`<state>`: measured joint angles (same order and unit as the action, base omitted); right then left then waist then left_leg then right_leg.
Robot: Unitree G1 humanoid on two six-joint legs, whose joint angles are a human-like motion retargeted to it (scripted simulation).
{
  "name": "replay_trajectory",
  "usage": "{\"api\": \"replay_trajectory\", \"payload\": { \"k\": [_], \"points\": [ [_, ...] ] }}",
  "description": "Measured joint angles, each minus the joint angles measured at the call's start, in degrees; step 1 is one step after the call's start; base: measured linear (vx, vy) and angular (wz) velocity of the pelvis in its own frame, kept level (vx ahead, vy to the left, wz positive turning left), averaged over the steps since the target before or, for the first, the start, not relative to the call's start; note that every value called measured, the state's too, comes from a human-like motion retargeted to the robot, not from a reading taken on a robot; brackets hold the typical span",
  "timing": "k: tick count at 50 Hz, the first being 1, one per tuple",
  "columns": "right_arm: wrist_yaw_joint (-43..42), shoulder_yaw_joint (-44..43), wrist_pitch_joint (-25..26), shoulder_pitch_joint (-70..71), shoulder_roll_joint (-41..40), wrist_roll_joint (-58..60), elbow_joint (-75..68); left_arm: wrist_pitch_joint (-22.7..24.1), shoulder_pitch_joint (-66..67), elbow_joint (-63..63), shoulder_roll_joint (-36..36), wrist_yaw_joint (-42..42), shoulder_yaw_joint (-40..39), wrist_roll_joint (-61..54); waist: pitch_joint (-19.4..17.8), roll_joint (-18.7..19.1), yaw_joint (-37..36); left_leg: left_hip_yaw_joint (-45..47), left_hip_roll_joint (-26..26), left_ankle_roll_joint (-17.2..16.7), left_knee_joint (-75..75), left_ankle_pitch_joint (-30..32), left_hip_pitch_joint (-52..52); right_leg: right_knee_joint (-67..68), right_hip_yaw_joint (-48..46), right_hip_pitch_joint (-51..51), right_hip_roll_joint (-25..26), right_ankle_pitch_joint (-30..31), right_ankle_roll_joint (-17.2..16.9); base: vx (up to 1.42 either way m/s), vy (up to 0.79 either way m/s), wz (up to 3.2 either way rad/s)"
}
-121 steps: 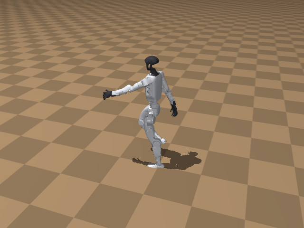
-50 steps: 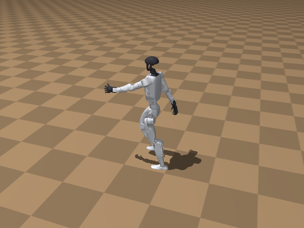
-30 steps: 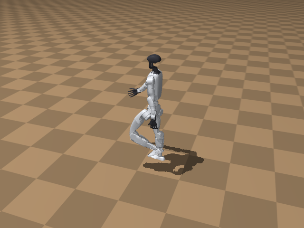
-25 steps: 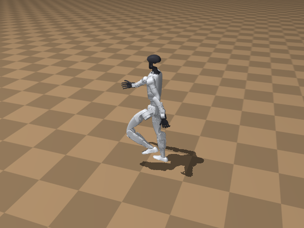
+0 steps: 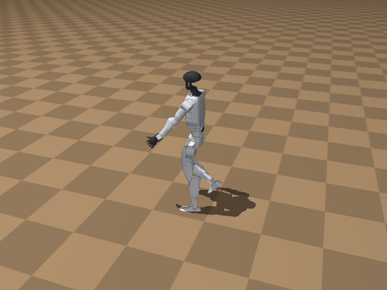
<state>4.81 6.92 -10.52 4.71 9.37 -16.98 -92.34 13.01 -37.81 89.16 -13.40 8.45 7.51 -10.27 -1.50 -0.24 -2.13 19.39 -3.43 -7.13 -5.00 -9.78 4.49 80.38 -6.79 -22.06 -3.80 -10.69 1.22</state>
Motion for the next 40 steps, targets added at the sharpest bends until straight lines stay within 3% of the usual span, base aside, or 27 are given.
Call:
{"api": "replay_trajectory", "payload": {
  "k": [6, 10, 13, 17, 20, 22, 25, 27, 28, 32, 36, 40],
  "points": [
    [5.1, -0.6, 1.9, -12.9, 0.9, -0.3, 0.0, -2.1, -20.0, -1.3, -5.4, -1.8, 2.5, 0.4, -1.2, 1.4, 7.2, -4.7, 0.5, 1.6, 0.0, -2.2, 3.1, 10.9, -2.2, -13.6, -2.5, -6.8, 3.1, 0.39, 0.06, 0.67],
    [7.1, -0.1, 2.1, -17.2, 1.6, -1.5, 0.6, -2.2, -26.3, -2.4, -7.9, -1.6, 2.6, -0.4, -0.6, 1.9, 9.6, -5.8, 0.5, 2.5, 0.0, -3.9, 5.0, 2.9, -2.8, -17.1, -2.3, -9.2, 3.4, 0.42, -0.02, 0.25],
    [7.8, -0.1, 2.1, -17.5, 2.0, -1.6, 0.1, -1.5, -27.0, -2.8, -8.2, -0.8, 2.1, -1.6, 0.3, 2.1, 9.9, -6.1, 0.8, 2.2, 0.0, -4.9, 6.4, -10.7, -2.8, -15.9, -1.5, -8.8, 1.8, 0.44, -0.04, 0.10],
    [6.8, -1.5, 2.2, -14.1, 2.8, -1.8, -0.7, -0.2, -22.7, -2.9, -6.2, -0.2, 2.0, -4.3, 0.5, 1.6, 9.7, -6.9, 2.3, 1.7, 0.3, -6.2, 9.4, -40.8, -6.1, -5.3, -2.6, -4.4, -1.6, 0.49, -0.07, 0.23],
    [4.1, -3.8, 3.5, -8.2, 3.4, -1.0, -1.6, 0.3, -16.5, -3.1, -3.6, -1.0, 1.7, -6.8, -2.2, -0.2, 8.6, -8.1, 4.3, 2.5, 2.1, -7.7, 14.1, -69.5, -8.1, 10.2, -2.5, 4.9, -5.7, 0.55, -0.13, 0.12],
    [2.5, -4.3, 4.3, -2.9, 3.4, -0.7, -2.0, 0.1, -10.6, -2.9, -1.9, -0.8, 1.9, -5.4, -3.9, -1.9, 5.5, -7.4, 5.9, 4.8, 4.9, -7.3, 16.2, -79.0, -6.2, 17.3, -2.4, 10.5, -7.9, 0.54, -0.18, -0.71],
    [0.4, -0.6, 3.6, 6.1, 2.9, -6.6, -1.8, -0.2, 0.8, -1.3, 0.2, 1.6, 3.2, 0.2, -6.5, -5.3, -0.9, -3.7, 8.1, 8.0, 16.1, -5.6, 15.9, -83.9, -1.4, 24.8, -4.0, 11.8, -10.0, 0.51, -0.20, -1.41],
    [-0.7, 1.2, 3.7, 12.5, 2.7, -9.4, -0.8, -1.6, 9.8, 0.1, 1.1, 6.3, 4.8, 2.8, -6.4, -8.2, -3.7, -0.6, 7.3, 8.3, 38.2, -9.9, 6.1, -84.1, 1.2, 26.2, -6.5, 11.3, -10.4, 0.41, -0.17, -1.03],
    [-1.9, 1.0, 3.2, 15.5, 2.9, -9.9, 0.1, -1.8, 14.4, 0.6, 1.6, 8.7, 5.8, 2.7, -4.6, -8.8, -4.0, 0.3, 5.1, 8.9, 52.4, -13.4, -2.4, -83.8, 1.8, 24.7, -6.8, 10.9, -10.1, 0.36, -0.11, -0.46],
    [-6.5, -1.2, -1.4, 26.7, 4.2, -13.4, 4.8, 0.9, 31.8, 2.6, 3.1, 12.0, 9.0, -0.9, -1.1, -9.6, -7.3, 1.4, -1.5, 13.9, 88.6, -23.3, -24.1, -82.7, 4.6, 23.0, -6.5, 8.7, -9.5, 0.42, -0.04, -0.55],
    [-9.0, -0.1, -5.4, 36.1, 5.9, -18.8, 7.5, 2.5, 47.1, 2.1, 3.6, 14.2, 9.9, -4.6, -0.7, -10.7, -11.9, 0.2, -2.0, 14.9, 101.6, -26.6, -36.0, -81.9, 7.7, 24.4, -6.9, 6.5, -9.5, 0.45, 0.01, -0.71],
    [-10.7, 1.0, -7.3, 42.9, 8.0, -20.5, 8.3, 1.9, 58.0, 0.7, 3.8, 16.2, 9.2, -6.3, 0.4, -10.8, -14.3, -0.7, -2.3, 14.5, 100.0, -27.5, -43.5, -81.9, 8.8, 26.0, -6.8, 4.6, -9.5, 0.44, 0.06, -0.29]
  ]
}}
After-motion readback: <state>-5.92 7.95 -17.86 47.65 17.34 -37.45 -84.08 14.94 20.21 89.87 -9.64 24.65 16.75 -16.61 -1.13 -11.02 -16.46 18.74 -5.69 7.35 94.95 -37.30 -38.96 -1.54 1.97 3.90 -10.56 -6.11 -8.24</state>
